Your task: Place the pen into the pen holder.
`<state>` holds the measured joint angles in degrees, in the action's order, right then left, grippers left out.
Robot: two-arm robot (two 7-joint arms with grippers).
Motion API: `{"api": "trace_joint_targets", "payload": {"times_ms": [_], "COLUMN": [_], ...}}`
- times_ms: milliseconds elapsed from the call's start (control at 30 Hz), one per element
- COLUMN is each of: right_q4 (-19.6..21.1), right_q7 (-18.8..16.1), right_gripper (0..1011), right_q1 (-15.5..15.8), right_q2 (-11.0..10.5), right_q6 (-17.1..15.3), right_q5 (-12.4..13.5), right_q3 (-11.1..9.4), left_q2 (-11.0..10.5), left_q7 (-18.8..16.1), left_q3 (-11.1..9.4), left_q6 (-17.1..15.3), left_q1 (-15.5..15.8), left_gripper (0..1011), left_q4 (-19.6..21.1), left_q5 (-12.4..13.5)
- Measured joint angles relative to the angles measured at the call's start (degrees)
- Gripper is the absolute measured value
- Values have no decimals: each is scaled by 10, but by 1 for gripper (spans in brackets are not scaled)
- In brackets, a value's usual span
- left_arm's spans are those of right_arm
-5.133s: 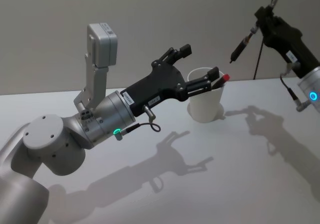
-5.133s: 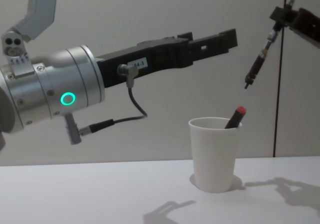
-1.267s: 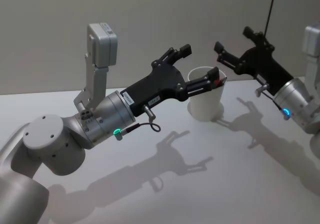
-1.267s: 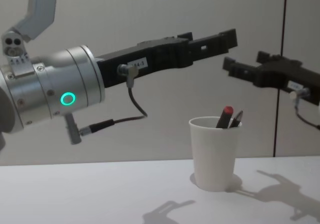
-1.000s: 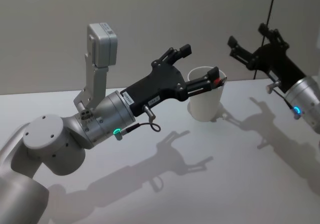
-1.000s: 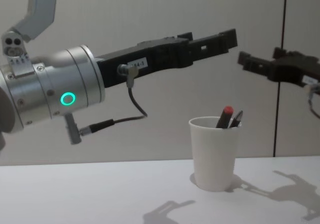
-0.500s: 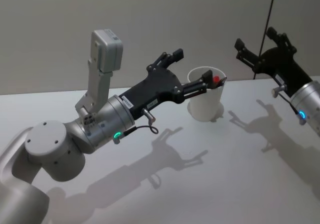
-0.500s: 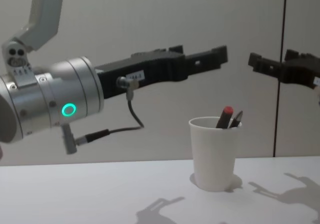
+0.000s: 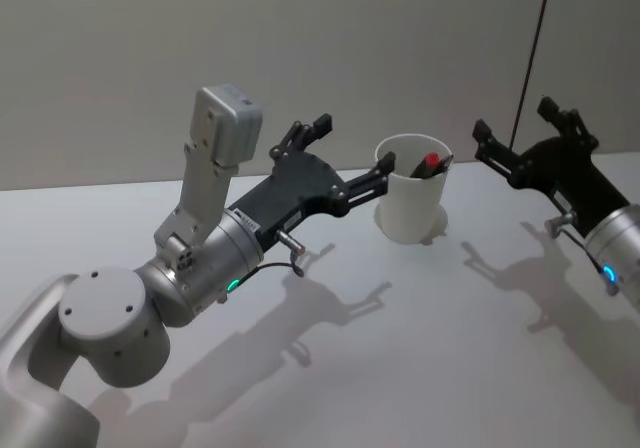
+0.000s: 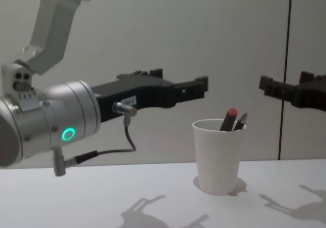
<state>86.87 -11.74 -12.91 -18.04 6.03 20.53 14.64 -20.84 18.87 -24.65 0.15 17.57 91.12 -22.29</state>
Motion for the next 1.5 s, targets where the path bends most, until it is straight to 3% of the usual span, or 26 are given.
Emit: {"api": "trace_joint_targets", "payload": {"times_ms": [767,967,1500], "right_q4": [130,142,144], "right_q7": [72,79,79], "right_gripper": [1002,1002,1002], "right_q1": [125,136,138], "right_q2": [-12,-13,-13], "right_q6": [-73,-80,-80], "right_q5": [-37,-40,-41], "right_q3": [-16,-17,-17], "left_q2": [-10,-11,-10], "left_q7": [-165,-181,-182], "left_q3": [-13,-14,-14], "left_q6": [-9,-9,-10], "left_q1": [-36,-40,-40], "left_gripper": [1001,1001,1001], "left_q4": [19,21,21], "left_q5": [98,107,108]}}
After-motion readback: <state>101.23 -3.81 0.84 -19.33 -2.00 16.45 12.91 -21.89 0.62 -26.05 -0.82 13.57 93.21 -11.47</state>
